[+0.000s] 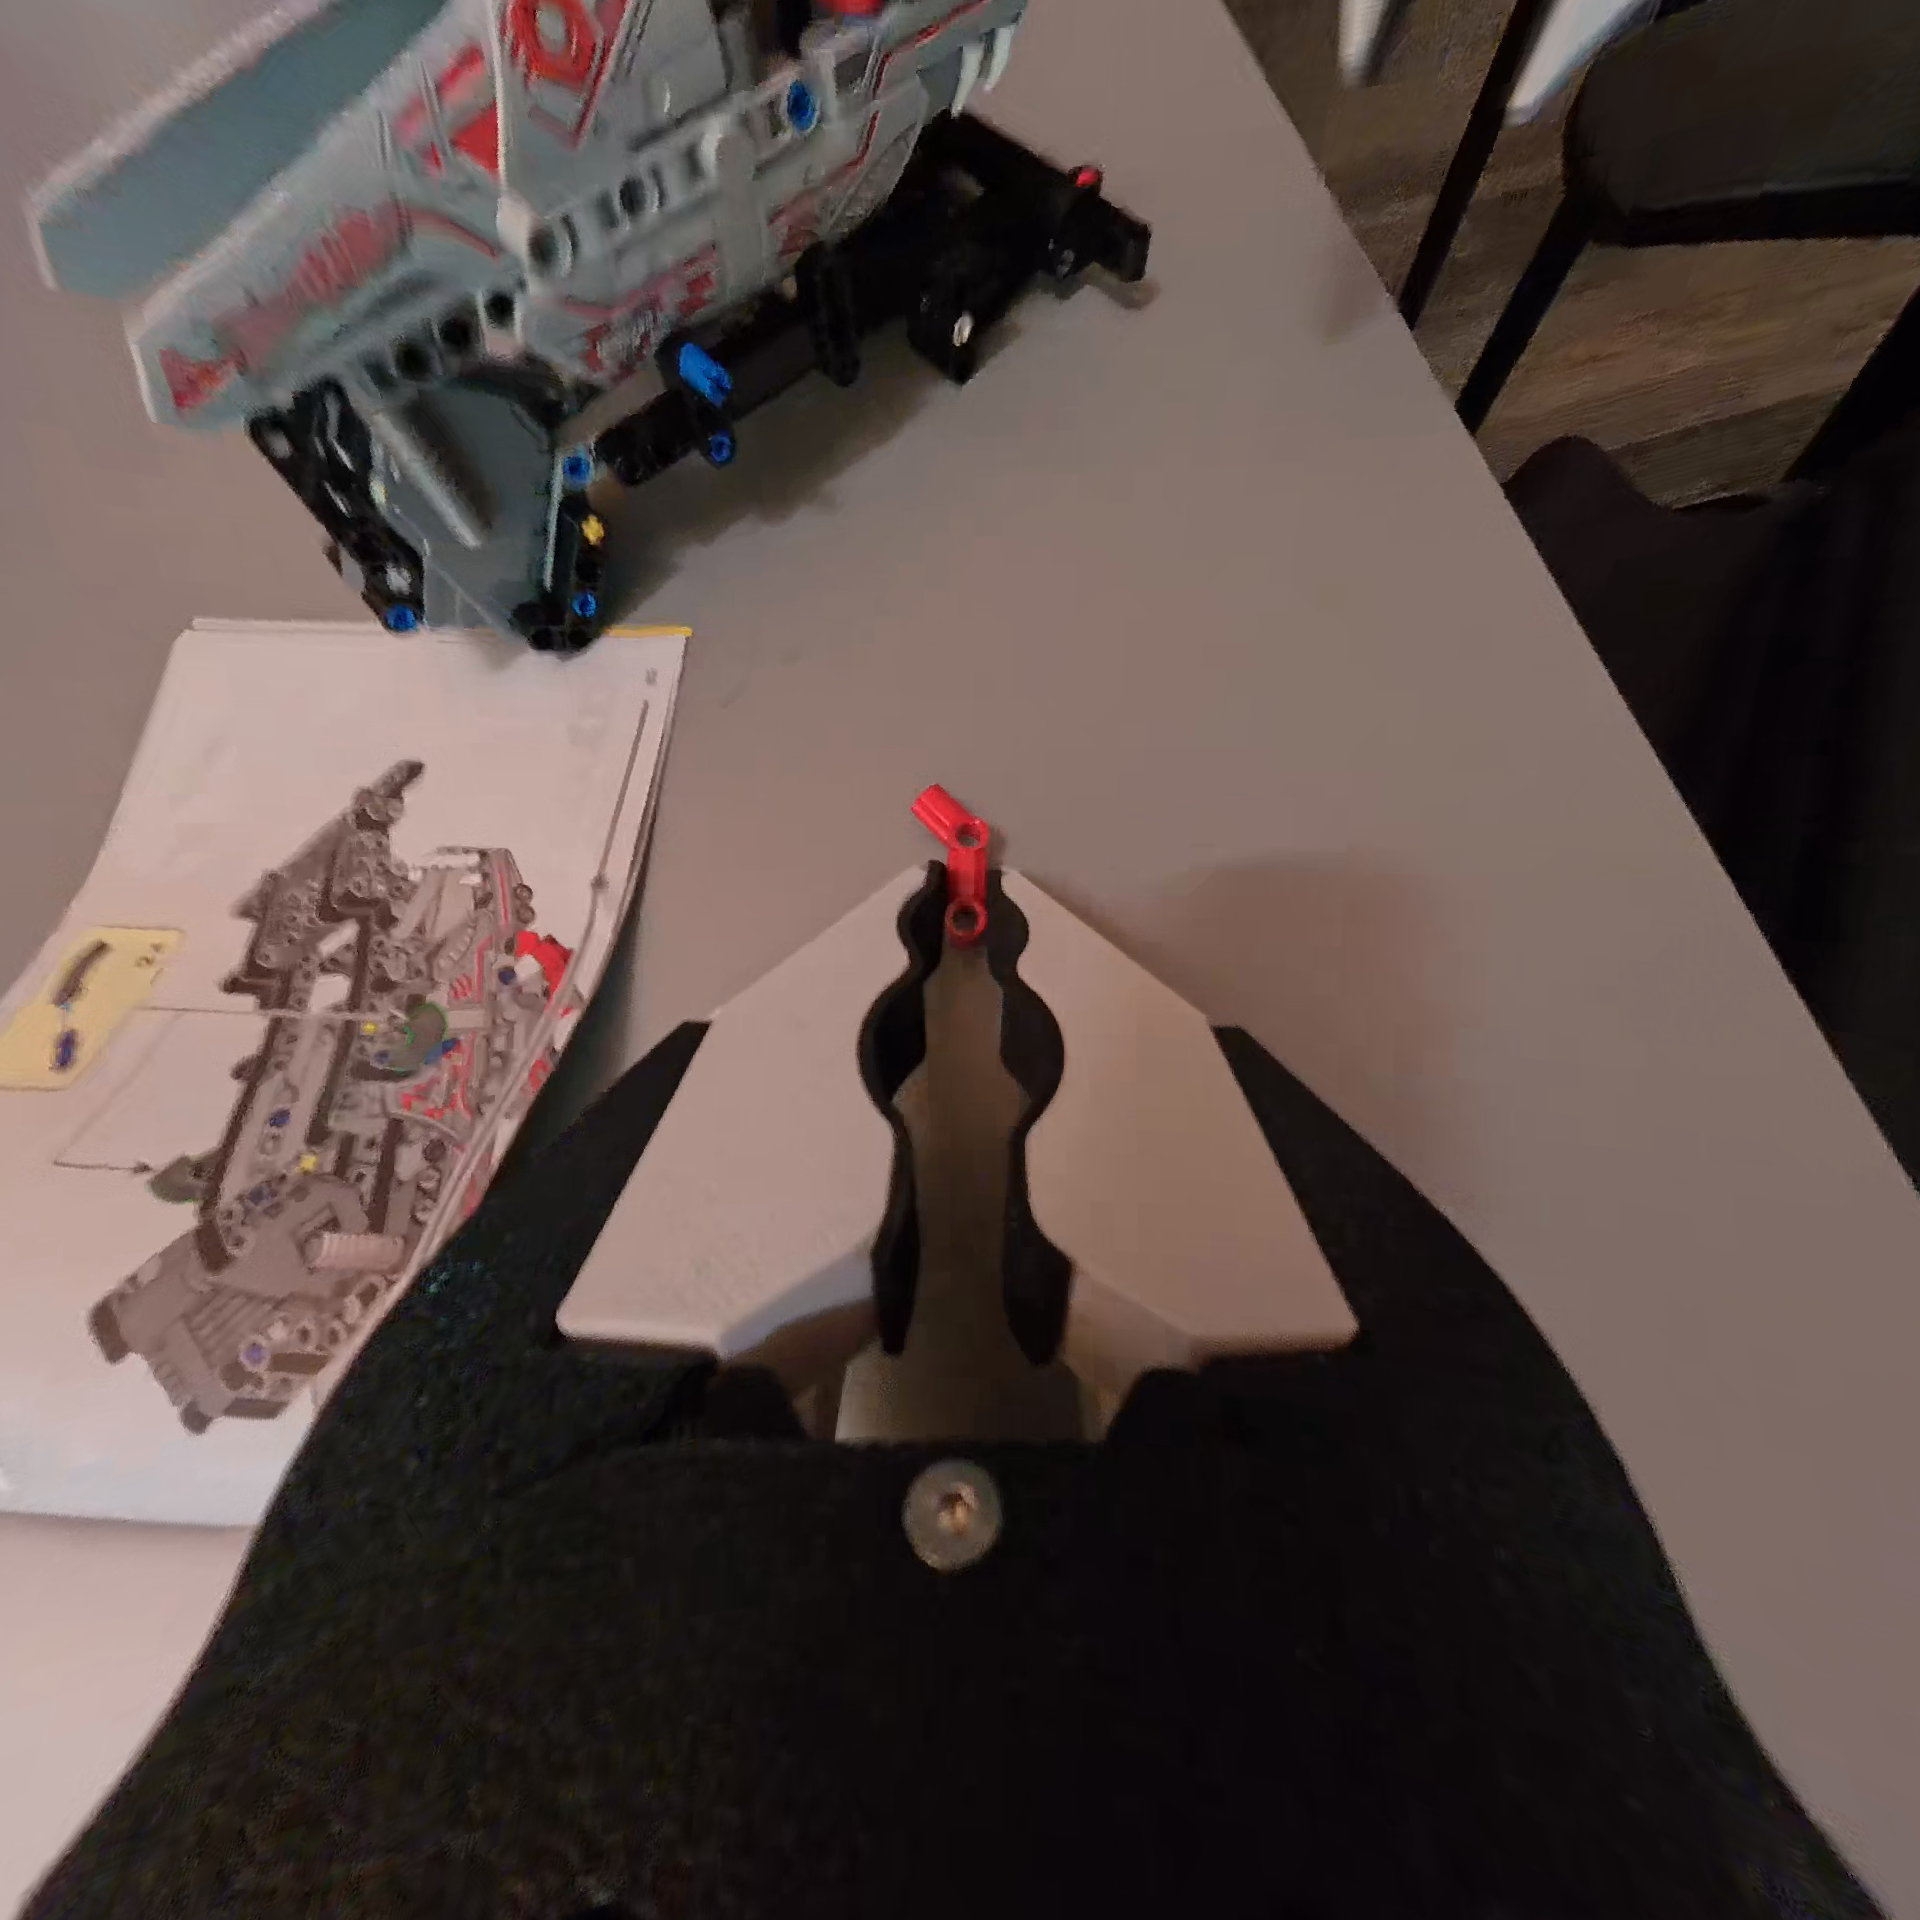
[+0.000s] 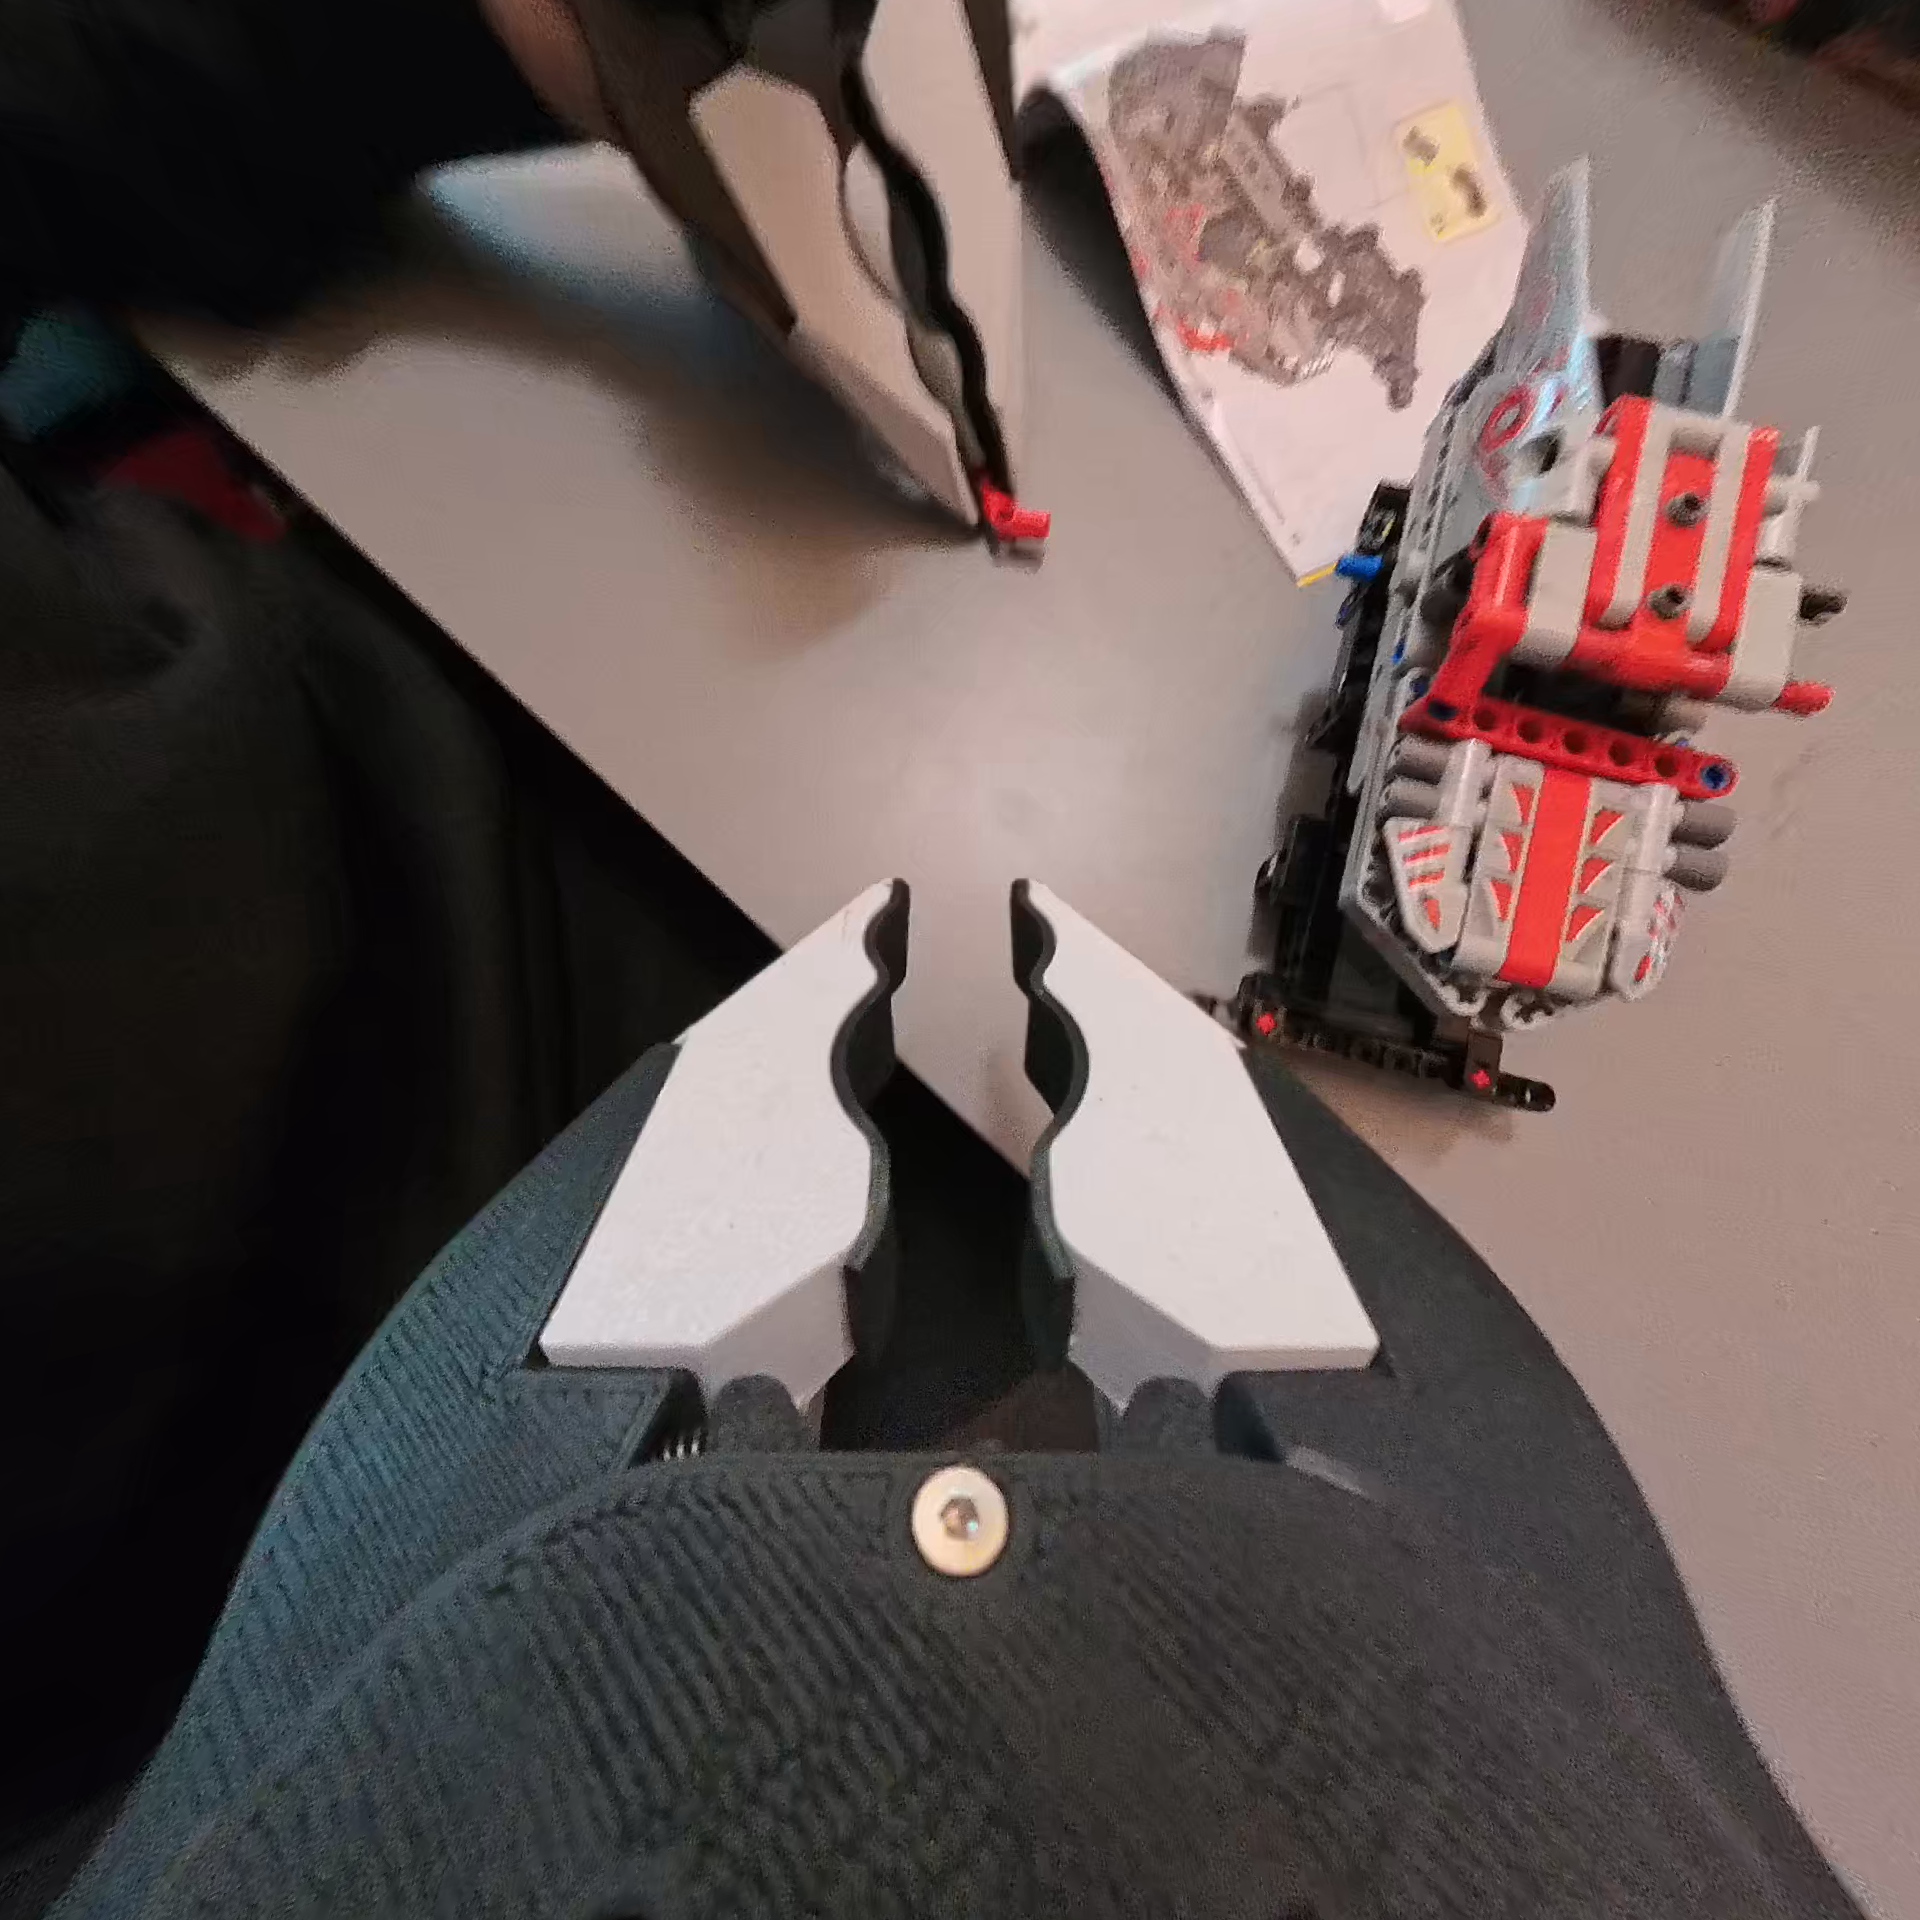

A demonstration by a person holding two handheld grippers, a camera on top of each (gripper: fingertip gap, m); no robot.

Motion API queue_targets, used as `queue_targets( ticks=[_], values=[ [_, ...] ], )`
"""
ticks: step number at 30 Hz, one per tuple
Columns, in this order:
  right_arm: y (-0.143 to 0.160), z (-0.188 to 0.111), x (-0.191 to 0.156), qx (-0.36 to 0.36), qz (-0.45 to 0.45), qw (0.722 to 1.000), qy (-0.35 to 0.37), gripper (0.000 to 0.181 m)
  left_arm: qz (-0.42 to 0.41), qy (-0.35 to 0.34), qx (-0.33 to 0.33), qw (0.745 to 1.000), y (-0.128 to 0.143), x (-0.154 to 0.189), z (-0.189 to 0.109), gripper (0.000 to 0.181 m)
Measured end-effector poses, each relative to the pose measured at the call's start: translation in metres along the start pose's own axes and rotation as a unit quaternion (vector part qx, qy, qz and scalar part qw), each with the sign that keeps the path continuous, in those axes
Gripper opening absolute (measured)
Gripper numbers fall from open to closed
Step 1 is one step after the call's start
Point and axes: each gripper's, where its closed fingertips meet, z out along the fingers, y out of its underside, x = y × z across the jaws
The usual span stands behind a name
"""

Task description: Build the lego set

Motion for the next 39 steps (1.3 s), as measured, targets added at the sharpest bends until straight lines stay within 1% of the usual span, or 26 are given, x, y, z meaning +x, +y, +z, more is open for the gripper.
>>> queue_targets(
  ticks=[1, 3, 5, 6, 9, 12, 15, 16, 17, 19, 20, 22, 23, 24, 25, 26, 27, 28, 30, 32, 35, 36, 38, 39],
  values=[
    [-0.008, 0.0, 0.002, 0.019, 0.009, 1.0, 0.006, 0.022, 0.018, -0.006, 0.016, 1.0, -0.006, 0.001, -0.002, 0.004],
    [-0.022, -0.001, 0.005, 0.057, 0.029, 0.998, 0.014, 0.028, 0.056, -0.025, 0.057, 0.996, -0.023, 0.004, -0.008, 0.004],
    [-0.035, -0.002, 0.006, 0.091, 0.048, 0.995, 0.013, 0.034, 0.119, -0.064, 0.091, 0.987, -0.039, 0.005, -0.015, 0.005],
    [-0.039, -0.003, 0.004, 0.101, 0.05, 0.994, 0.009, 0.036, 0.158, -0.092, 0.104, 0.978, -0.047, 0.005, -0.02, 0.005],
    [-0.054, -0.001, 0.003, 0.139, 0.057, 0.989, 0.011, 0.036, 0.267, -0.169, 0.144, 0.938, -0.074, 0.012, -0.033, 0.004],
    [-0.068, -0.001, 0.003, 0.175, 0.068, 0.982, 0.006, 0.031, 0.328, -0.229, 0.142, 0.905, -0.089, 0.018, -0.04, 0.004],
    [-0.083, -0.006, -0.002, 0.217, 0.027, 0.976, 0.014, 0.025, 0.404, -0.288, 0.11, 0.861, -0.095, 0.018, -0.042, 0.004],
    [-0.085, -0.005, -0.002, 0.219, 0.008, 0.975, 0.023, 0.026, 0.426, -0.29, 0.107, 0.85, -0.097, 0.023, -0.04, 0.003],
    [-0.087, -0.004, -0.005, 0.219, -0.024, 0.975, 0.029, 0.026, 0.433, -0.275, 0.105, 0.852, -0.097, 0.029, -0.036, 0.003],
    [-0.086, -0.001, -0.017, 0.209, -0.137, 0.968, 0.039, 0.023, 0.403, -0.243, 0.112, 0.875, -0.095, 0.034, -0.028, 0.004],
    [-0.083, 0.0, -0.018, 0.193, -0.204, 0.957, 0.066, 0.025, 0.38, -0.222, 0.116, 0.89, -0.094, 0.036, -0.025, 0.004],
    [-0.076, 0.002, -0.018, 0.151, -0.323, 0.926, 0.123, 0.029, 0.319, -0.179, 0.127, 0.922, -0.094, 0.038, -0.023, 0.004],
    [-0.073, 0.003, -0.016, 0.135, -0.367, 0.908, 0.152, 0.031, 0.281, -0.133, 0.13, 0.941, -0.092, 0.043, -0.02, 0.004],
    [-0.073, 0.003, -0.011, 0.126, -0.406, 0.885, 0.188, 0.033, 0.227, -0.094, 0.13, 0.961, -0.091, 0.045, -0.018, 0.004],
    [-0.072, 0.002, -0.007, 0.12, -0.437, 0.865, 0.216, 0.033, 0.166, -0.068, 0.138, 0.974, -0.093, 0.043, -0.018, 0.005],
    [-0.071, 0.003, -0.007, 0.117, -0.461, 0.849, 0.231, 0.034, 0.112, -0.02, 0.146, 0.983, -0.094, 0.048, -0.017, 0.005],
    [-0.072, 0.002, -0.007, 0.118, -0.483, 0.831, 0.248, 0.036, 0.055, 0.02, 0.15, 0.987, -0.096, 0.05, -0.018, 0.005],
    [-0.072, 0.001, -0.008, 0.12, -0.498, 0.817, 0.263, 0.032, 0.011, 0.045, 0.162, 0.986, -0.099, 0.05, -0.02, 0.005],
    [-0.067, 0.003, -0.009, 0.107, -0.513, 0.81, 0.262, 0.03, -0.04, 0.091, 0.187, 0.977, -0.108, 0.052, -0.025, 0.005],
    [-0.063, 0.003, -0.006, 0.099, -0.528, 0.8, 0.268, 0.03, -0.071, 0.115, 0.178, 0.975, -0.109, 0.052, -0.023, 0.005],
    [-0.055, 0.006, 0.002, 0.078, -0.531, 0.799, 0.27, 0.029, -0.104, 0.156, 0.161, 0.969, -0.111, 0.055, -0.018, 0.005],
    [-0.055, 0.005, 0.002, 0.08, -0.534, 0.797, 0.269, 0.026, -0.12, 0.186, 0.159, 0.962, -0.114, 0.059, -0.018, 0.005],
    [-0.055, 0.006, 0.001, 0.083, -0.536, 0.798, 0.262, 0.018, -0.148, 0.219, 0.152, 0.952, -0.118, 0.062, -0.015, 0.004],
    [-0.055, 0.005, 0.002, 0.081, -0.536, 0.797, 0.265, 0.009, -0.155, 0.228, 0.141, 0.951, -0.118, 0.062, -0.013, 0.004]
  ],
)
